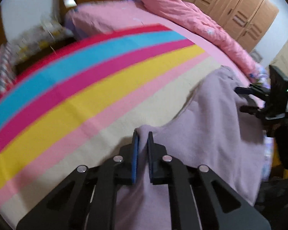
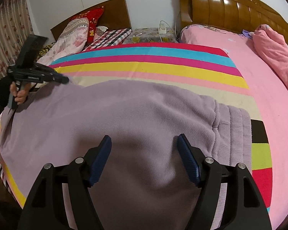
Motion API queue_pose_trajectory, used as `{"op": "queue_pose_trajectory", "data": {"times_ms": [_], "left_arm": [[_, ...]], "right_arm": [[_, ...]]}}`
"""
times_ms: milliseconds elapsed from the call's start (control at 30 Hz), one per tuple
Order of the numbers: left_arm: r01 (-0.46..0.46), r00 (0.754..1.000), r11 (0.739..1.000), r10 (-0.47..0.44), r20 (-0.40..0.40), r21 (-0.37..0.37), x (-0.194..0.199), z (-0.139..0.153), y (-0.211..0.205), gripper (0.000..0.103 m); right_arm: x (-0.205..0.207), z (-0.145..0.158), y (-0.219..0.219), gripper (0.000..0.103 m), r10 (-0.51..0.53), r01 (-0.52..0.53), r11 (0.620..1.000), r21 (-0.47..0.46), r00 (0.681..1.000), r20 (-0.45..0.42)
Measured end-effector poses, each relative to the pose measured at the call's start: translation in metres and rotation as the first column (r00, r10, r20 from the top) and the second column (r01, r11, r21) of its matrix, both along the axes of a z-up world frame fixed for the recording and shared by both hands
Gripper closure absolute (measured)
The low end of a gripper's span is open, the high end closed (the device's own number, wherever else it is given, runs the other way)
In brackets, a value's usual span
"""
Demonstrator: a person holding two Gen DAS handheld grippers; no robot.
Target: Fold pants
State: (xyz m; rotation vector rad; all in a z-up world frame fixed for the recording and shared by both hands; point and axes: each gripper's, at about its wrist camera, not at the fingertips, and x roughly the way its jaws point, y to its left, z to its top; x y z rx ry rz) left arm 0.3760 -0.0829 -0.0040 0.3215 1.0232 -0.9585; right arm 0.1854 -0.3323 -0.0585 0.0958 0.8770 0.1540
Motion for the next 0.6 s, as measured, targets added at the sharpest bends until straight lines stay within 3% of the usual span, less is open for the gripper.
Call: {"op": "queue_pose_trajectory", "data": {"times_ms": [100,200,267,333,400,467,533,600], "left_arm": [[-0.085,0.990,0.996,0.087,0.114,-0.020,-0.005,0.023,0.012,0.099],[-0.216,0.967,0.972,0.200,0.158,0.089,0.013,0.006,0.017,0.103],[-0.260,0.962,0.962,0.251,0.105,0.081,0.023,-0.004,0.026,0.103],[-0.317,0.945,0.948,0.312,0.094,0.041,0.021,0.001,0.035,0.084],[-0.380,0.918,0.925,0.376,0.124,0.011,0.005,0.019,0.040,0.029],[-0.430,0.891,0.903,0.426,0.154,-0.007,-0.020,0.039,0.038,0.013],[-0.346,0.930,0.934,0.354,0.099,-0.090,-0.065,0.055,0.022,0.005],[-0.296,0.948,0.950,0.305,0.093,-0.095,-0.099,0.053,0.004,0.002]], "right_arm": [[-0.001,-0.002,0.002,0.034,-0.002,0.002,1.000,-0.014,1.000,0.003],[-0.001,-0.005,0.005,0.031,-0.006,0.006,1.000,-0.031,1.000,0.001],[0.000,-0.006,0.008,0.030,-0.003,0.003,0.999,-0.042,1.000,-0.001],[-0.001,-0.004,0.010,0.030,-0.008,0.008,0.998,-0.058,1.000,-0.005],[-0.005,0.001,0.010,0.030,-0.022,0.021,0.997,-0.075,1.000,-0.006],[-0.013,0.012,0.012,0.030,-0.032,0.034,0.996,-0.082,0.999,0.016],[-0.020,0.022,0.016,0.029,-0.016,0.019,0.998,-0.066,0.999,0.048],[-0.024,0.026,0.025,0.026,0.004,-0.001,0.998,-0.060,0.999,0.051]]}}
